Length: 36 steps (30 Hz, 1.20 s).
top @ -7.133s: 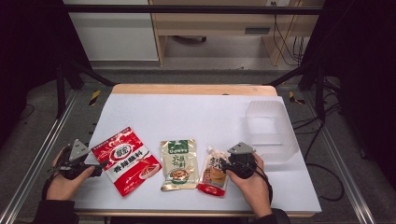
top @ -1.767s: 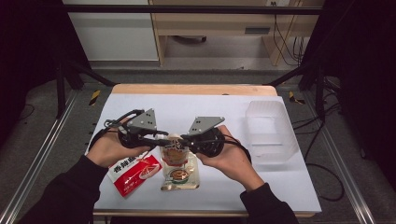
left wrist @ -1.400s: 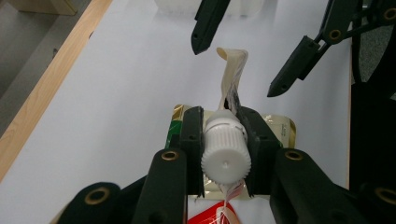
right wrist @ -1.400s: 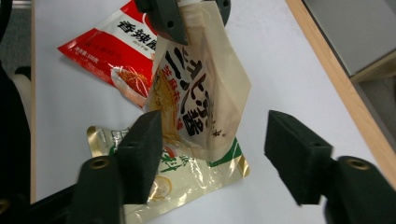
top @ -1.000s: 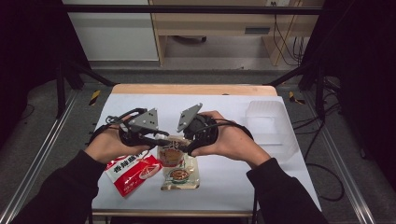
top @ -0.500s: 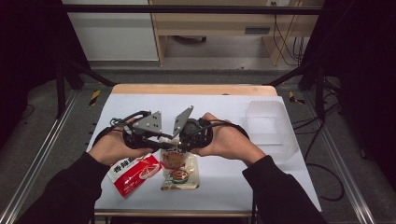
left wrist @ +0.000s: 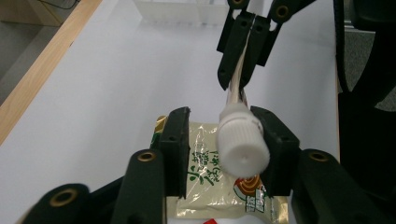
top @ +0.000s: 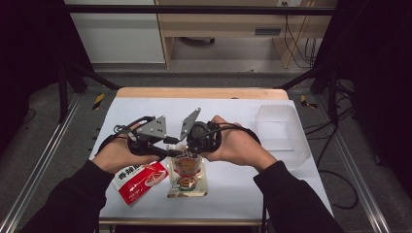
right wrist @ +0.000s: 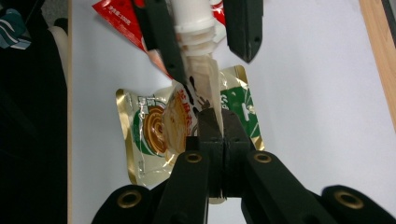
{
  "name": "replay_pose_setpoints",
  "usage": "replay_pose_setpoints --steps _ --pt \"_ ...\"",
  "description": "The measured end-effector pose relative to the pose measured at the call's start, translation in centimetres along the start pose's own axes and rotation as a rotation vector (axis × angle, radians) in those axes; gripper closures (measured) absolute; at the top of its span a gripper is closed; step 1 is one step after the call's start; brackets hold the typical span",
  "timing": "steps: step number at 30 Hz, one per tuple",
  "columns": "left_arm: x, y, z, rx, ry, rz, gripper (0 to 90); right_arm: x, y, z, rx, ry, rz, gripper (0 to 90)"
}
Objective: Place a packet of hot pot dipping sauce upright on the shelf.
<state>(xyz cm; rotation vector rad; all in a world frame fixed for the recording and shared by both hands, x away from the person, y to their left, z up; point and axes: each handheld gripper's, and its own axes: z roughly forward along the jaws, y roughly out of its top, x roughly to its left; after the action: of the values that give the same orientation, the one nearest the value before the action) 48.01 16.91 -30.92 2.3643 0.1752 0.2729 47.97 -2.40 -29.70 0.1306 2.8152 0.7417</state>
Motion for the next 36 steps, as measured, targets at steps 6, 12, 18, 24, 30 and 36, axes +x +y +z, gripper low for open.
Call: replay_pose_setpoints --steps 6,12,18,24,30,36 --pt "0.1 -0.8 -0.1 -0.031 0.026 -0.024 40.2 -0.8 -0.8 -0.8 0.007 -0.017 0.01 89.6" --pt "0.2 -1.7 -0.3 -0.054 0.064 -0.057 27.5 -1.4 -1.4 -1.9 0.011 -0.04 0.008 89.5" --pt "-0.2 -3.8 -0.5 -0.052 0.12 -0.118 12.5 -2.6 -3.0 -3.7 0.041 -0.062 0.02 89.5" --pt "-0.6 -7.8 -0.7 -0.068 0.165 -0.223 11.5 -3.4 -4.5 -5.0 0.045 -0.098 0.038 89.5" --pt "-1.1 -11.1 -0.8 -0.072 0.213 -0.275 9.8 -4.5 -5.5 -6.6 0.032 -0.144 0.058 89.5" --pt "-1.3 -13.6 -0.4 -0.083 0.235 -0.331 8.4 -5.7 -6.9 -8.7 0.037 -0.196 0.077 89.5"
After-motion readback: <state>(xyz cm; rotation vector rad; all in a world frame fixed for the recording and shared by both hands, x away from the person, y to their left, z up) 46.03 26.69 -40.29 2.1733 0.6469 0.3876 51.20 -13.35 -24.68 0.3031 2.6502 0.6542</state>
